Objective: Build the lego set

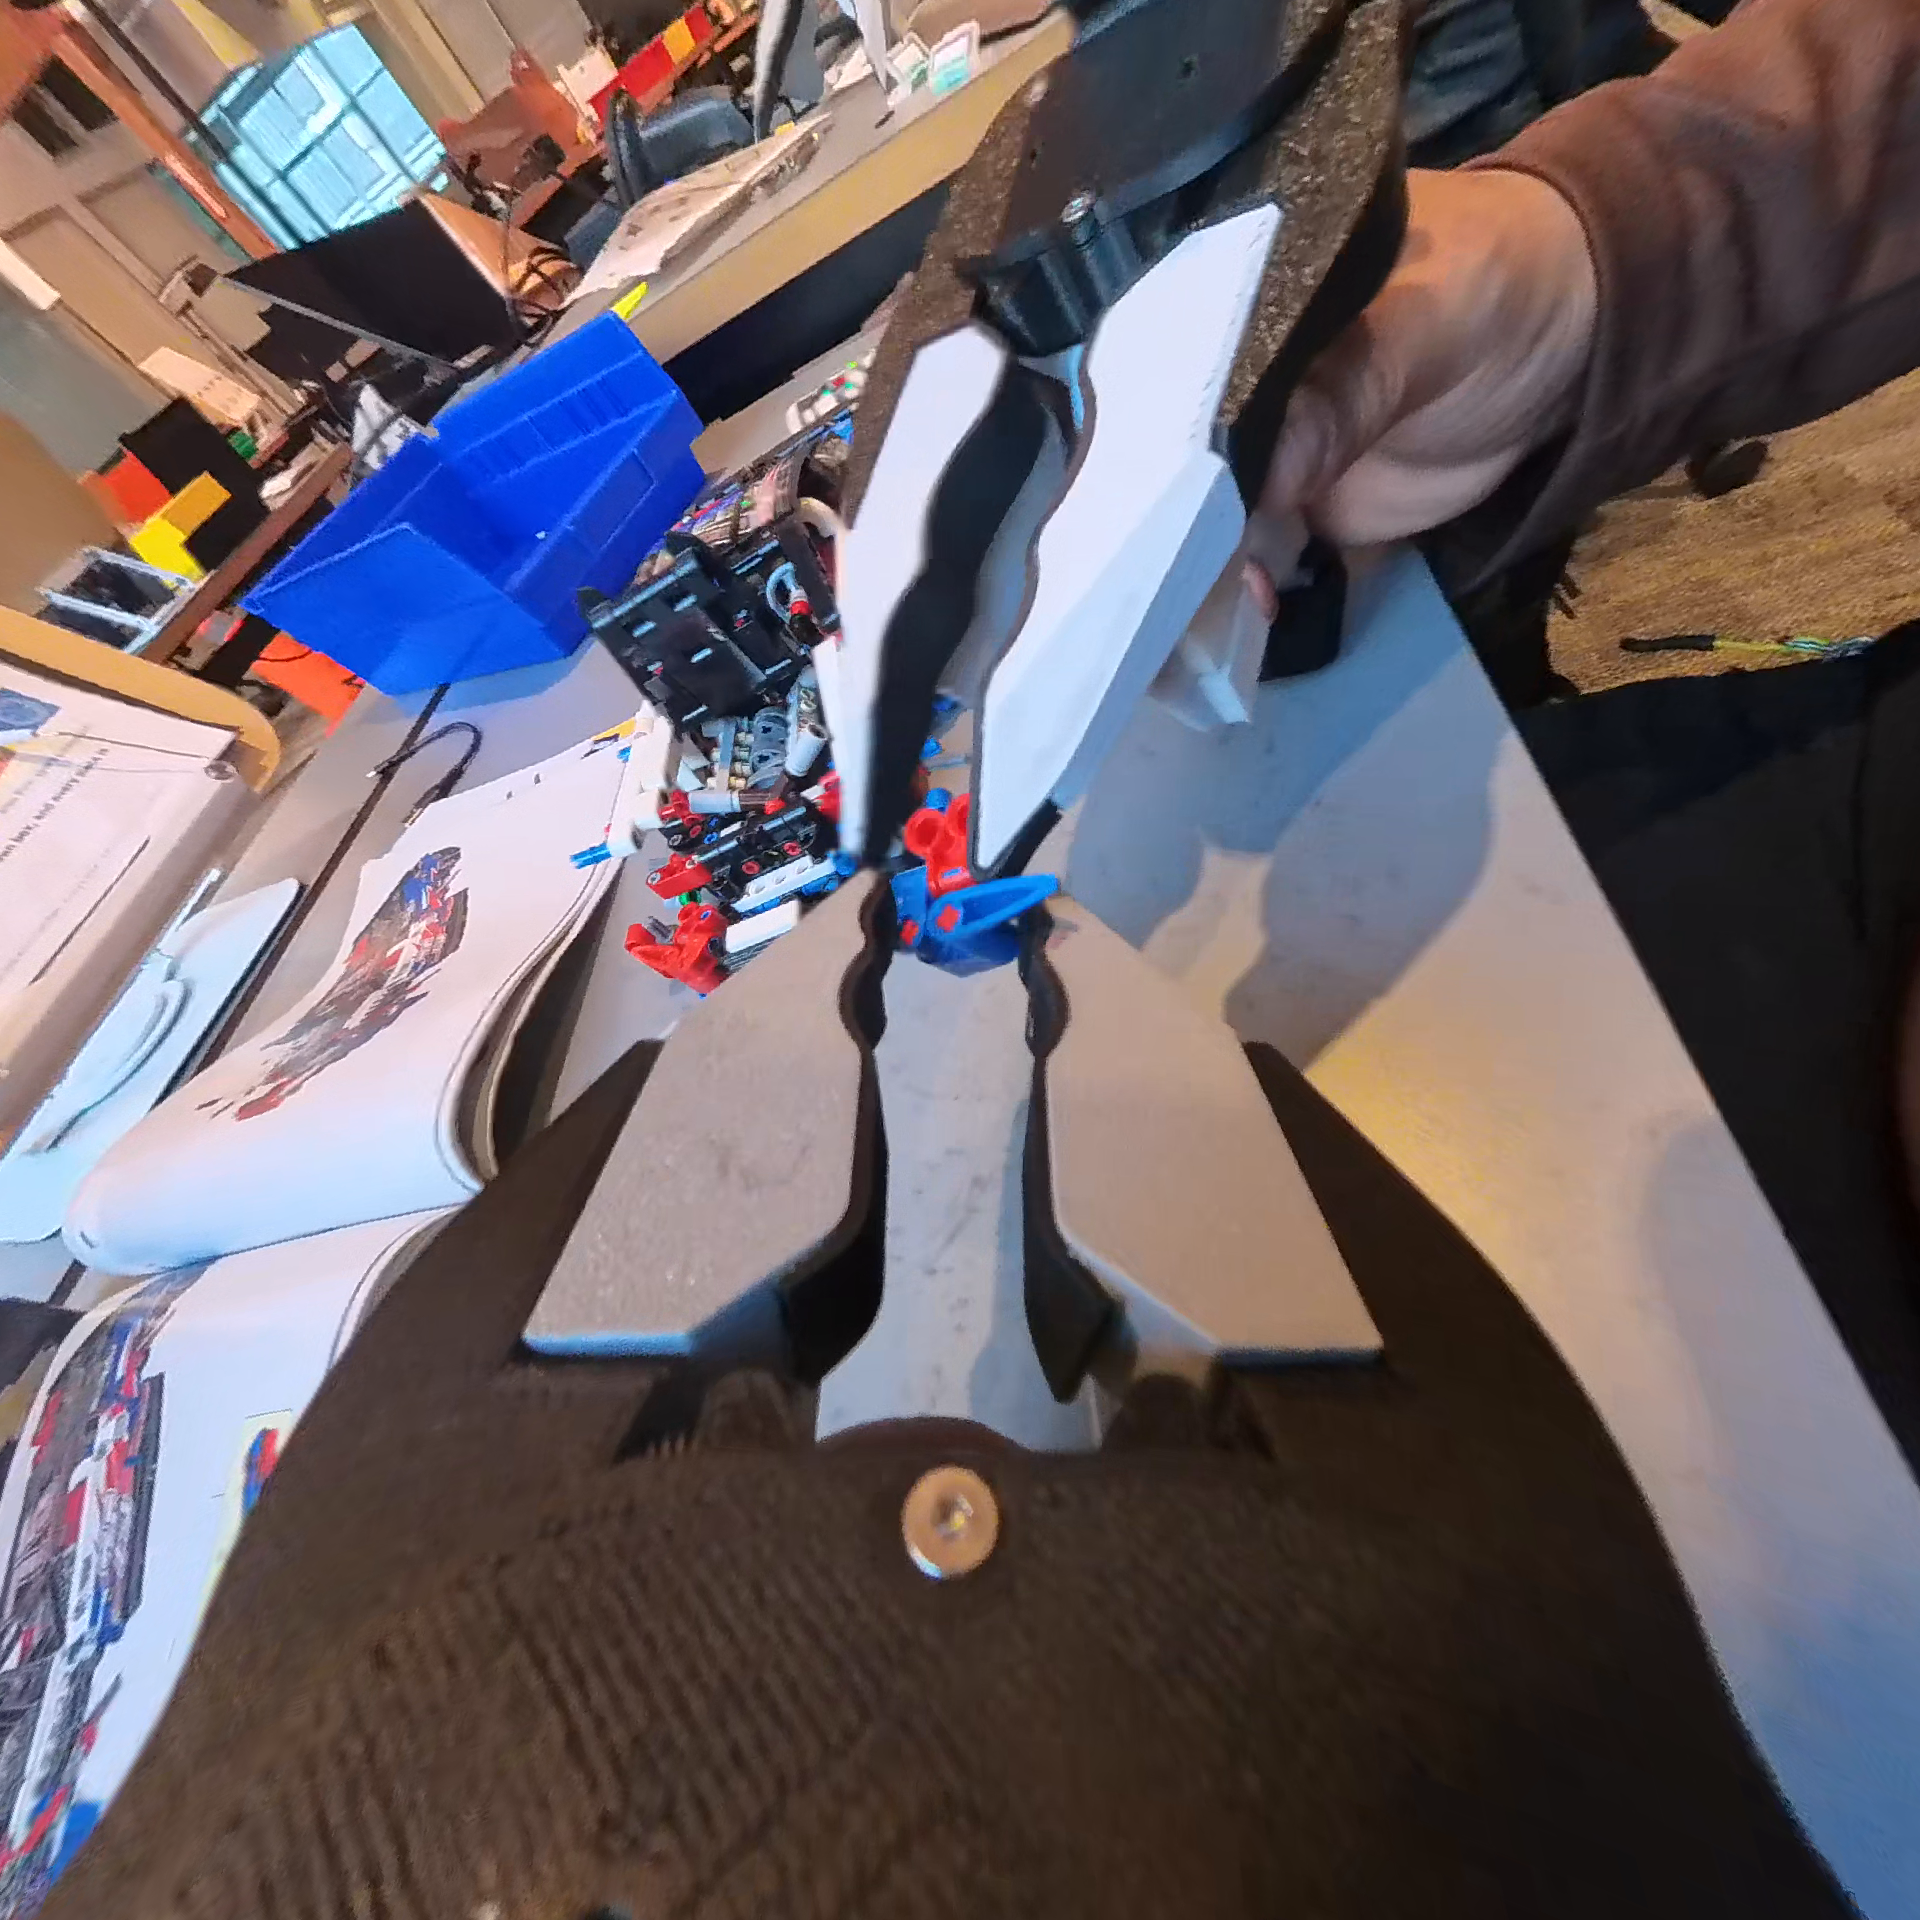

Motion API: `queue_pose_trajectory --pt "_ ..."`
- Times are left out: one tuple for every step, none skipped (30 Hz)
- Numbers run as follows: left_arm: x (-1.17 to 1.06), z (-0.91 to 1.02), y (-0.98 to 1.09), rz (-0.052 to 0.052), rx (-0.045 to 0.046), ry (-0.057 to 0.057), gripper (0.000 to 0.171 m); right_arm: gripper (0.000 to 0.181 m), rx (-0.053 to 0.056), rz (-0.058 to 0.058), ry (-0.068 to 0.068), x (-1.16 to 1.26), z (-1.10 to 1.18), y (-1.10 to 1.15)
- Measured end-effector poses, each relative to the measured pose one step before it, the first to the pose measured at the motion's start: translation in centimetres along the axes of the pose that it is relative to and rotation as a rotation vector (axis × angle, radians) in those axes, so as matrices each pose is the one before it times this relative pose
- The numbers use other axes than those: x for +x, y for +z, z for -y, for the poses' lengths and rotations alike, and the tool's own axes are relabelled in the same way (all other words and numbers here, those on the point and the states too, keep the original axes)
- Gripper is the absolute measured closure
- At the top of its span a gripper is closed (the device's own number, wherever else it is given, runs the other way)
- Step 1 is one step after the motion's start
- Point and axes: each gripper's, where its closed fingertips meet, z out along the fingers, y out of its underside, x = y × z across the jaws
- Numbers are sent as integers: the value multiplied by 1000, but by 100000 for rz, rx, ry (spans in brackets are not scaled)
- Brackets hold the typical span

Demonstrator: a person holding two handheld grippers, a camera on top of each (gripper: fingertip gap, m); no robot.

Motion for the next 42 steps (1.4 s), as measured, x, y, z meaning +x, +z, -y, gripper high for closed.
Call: queue_pose_trajectory --pt "-349 -26 -35 1813 -127 -227 151 166 -165 -355 -2369 -29 -6 -115" --pt "-205 32 -69 649 244 -430 151 166 943 -910 -1876 31 177 -158" --pt "-65 119 -89 -196 890 -853 151 166 1377 -275 -920 -9 265 -166" --pt "53 110 -65 -689 797 -846 151 168 1092 135 -228 -24 179 -85" --pt "108 80 -30 -661 574 -186 151 168 359 809 -130 -118 16 7" --pt "219 116 -7 -1106 731 448 151 167 -33 1116 -164 -173 -60 75" --pt "289 166 13 -1225 921 611 151 165 -736 1123 221 -161 -139 116" --pt "172 21 29 -288 -142 588 151 163 -722 505 230 -78 -150 98" --pt "-51 -86 55 630 -549 885 151 164 -139 140 -77 -9 -54 20" --pt "43 -23 -8 -497 56 -32 151 167 -537 1053 409 -119 -80 29" --pt "50 -71 6 -875 -154 -1211 151 167 -366 380 993 21 -69 22" --pt "-6 -38 15 -623 41 -1456 151 167 -275 284 1134 59 -48 13" --pt "-116 -11 23 251 57 -1387 151 167 -38 -658 451 142 16 -10" --pt "-243 -59 25 730 -85 -1602 151 167 -273 -2023 -547 274 15 -14" --pt "-259 -246 70 351 -790 -2540 150 167 -723 -3560 -1483 431 -18 -18" --pt "-244 -498 110 -674 -2081 -3408 144 167 -757 -4535 -2066 569 -28 -43" --pt "-489 -587 55 359 -3621 -4330 133 167 -391 -3638 -1930 452 -28 -66" --pt "-362 -391 -17 -808 -1975 -4753 127 167 -970 -3423 -1337 434 -128 -20" --pt "-105 -135 -124 -2600 -262 -5147 126 167 -2079 -3334 -1480 405 -315 64" --pt "73 -19 -180 -3616 436 -5337 129 167 -2661 -2782 -2063 257 -407 161" --pt "141 21 -154 -3696 704 -5339 131 167 -2322 -1787 -2127 60 -365 200" --pt "135 -25 -67 -3437 251 -5123 132 167 -1823 -1132 -1609 -63 -261 207" --pt "64 -103 -3 -2825 -597 -4760 131 167 -1227 -1130 -1300 -50 -116 171" --pt "140 -104 19 -2934 -592 -4268 130 167 -761 -1058 -1398 -52 -17 128" --pt "210 -86 40 -3122 -458 -4177 131 167 -861 -1099 -1504 -43 -22 125" --pt "335 -109 57 -3647 -604 -3901 131 167 -838 -1145 -1386 -26 -26 128" --pt "411 -81 39 -3847 -382 -3284 130 167 -635 -630 -1104 -104 3 112" --pt "40 -91 22 -885 -322 -2718 129 167 -675 -48 -1030 -167 -18 105" --pt "-90 -77 -12 357 -361 -1054 131 167 -599 -279 -1433 -112 -25 80" --pt "-110 -52 -33 846 -258 -218 133 167 -551 -293 -1429 -73 -24 57" --pt "-135 -53 -10 1108 -292 -24 136 167 -449 -80 -962 -64 -3 22" --pt "-111 -97 6 1134 -640 270 140 167 -160 481 -346 -120 24 9" --pt "-91 -154 -6 1051 -989 889 145 167 43 885 156 -154 35 0" --pt "45 -76 1 309 -549 1390 145 167 22 642 417 -95 6 -1" --pt "37 -90 21 540 -669 1243 145 167 -171 653 202 -82 -35 6" --pt "8 -108 39 820 -825 1314 145 167 -465 587 -74 -60 -71 18" --pt "24 -116 45 809 -906 1585 145 167 -434 549 -46 -73 -65 10" --pt "4 -114 26 967 -903 1962 145 167 -403 615 252 -72 -81 15" --pt "5 -110 9 969 -817 2152 146 167 -215 742 550 -53 -72 3" --pt "46 -87 14 722 -685 2205 146 167 70 926 769 -71 -61 -25" --pt "49 -68 1 567 -542 1963 147 167 37 927 515 -63 -51 -29" --pt "63 -36 32 394 -391 1450 147 167 -29 827 300 -41 -51 -43"
